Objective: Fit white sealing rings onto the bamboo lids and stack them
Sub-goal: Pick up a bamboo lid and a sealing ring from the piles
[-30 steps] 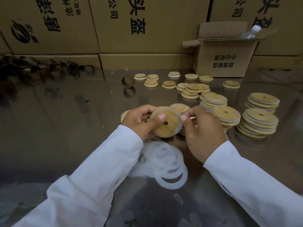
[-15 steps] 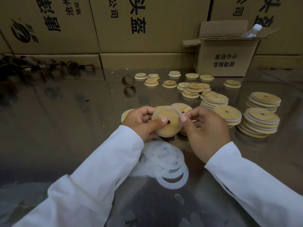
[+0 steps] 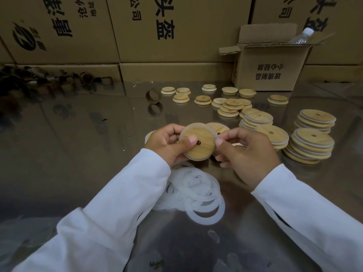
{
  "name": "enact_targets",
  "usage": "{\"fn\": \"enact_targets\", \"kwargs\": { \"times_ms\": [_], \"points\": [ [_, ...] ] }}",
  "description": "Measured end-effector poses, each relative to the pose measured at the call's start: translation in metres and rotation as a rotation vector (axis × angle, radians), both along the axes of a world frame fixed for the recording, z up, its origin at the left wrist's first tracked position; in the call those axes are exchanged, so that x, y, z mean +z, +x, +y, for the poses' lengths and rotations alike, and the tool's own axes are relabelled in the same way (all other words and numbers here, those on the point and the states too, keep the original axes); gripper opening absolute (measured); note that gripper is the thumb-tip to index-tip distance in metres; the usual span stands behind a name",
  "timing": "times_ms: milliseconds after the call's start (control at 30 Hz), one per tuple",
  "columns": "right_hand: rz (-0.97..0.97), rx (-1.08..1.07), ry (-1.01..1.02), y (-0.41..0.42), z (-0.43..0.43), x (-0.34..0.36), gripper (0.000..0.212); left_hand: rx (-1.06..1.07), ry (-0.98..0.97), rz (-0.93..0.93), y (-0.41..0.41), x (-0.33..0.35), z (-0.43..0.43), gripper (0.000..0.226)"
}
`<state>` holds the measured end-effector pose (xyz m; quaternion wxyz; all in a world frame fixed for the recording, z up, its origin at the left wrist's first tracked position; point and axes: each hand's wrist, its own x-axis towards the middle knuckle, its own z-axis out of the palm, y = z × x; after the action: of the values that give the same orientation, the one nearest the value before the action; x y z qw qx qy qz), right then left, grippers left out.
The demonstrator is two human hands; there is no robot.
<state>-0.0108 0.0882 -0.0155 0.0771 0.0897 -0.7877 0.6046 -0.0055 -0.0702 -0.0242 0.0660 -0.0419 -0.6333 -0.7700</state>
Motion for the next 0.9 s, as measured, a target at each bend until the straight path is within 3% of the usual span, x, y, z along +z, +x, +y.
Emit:
{"fn": "enact_targets", "kwargs": {
  "times_ms": [567,900],
  "points": [
    [0.064,-0.039,0.152,0.0055,-0.0051,0.0018,0.014,0.010,-0.039,0.058,-0.0004,0.0000,-0.0038,0.013],
    [-0.028,0.063,0.017,0.0023,0.0014,0.0028,0.014,-0.055,0.016,-0.010,0.0008,0.0009,-0.0044,0.009]
  ]
}}
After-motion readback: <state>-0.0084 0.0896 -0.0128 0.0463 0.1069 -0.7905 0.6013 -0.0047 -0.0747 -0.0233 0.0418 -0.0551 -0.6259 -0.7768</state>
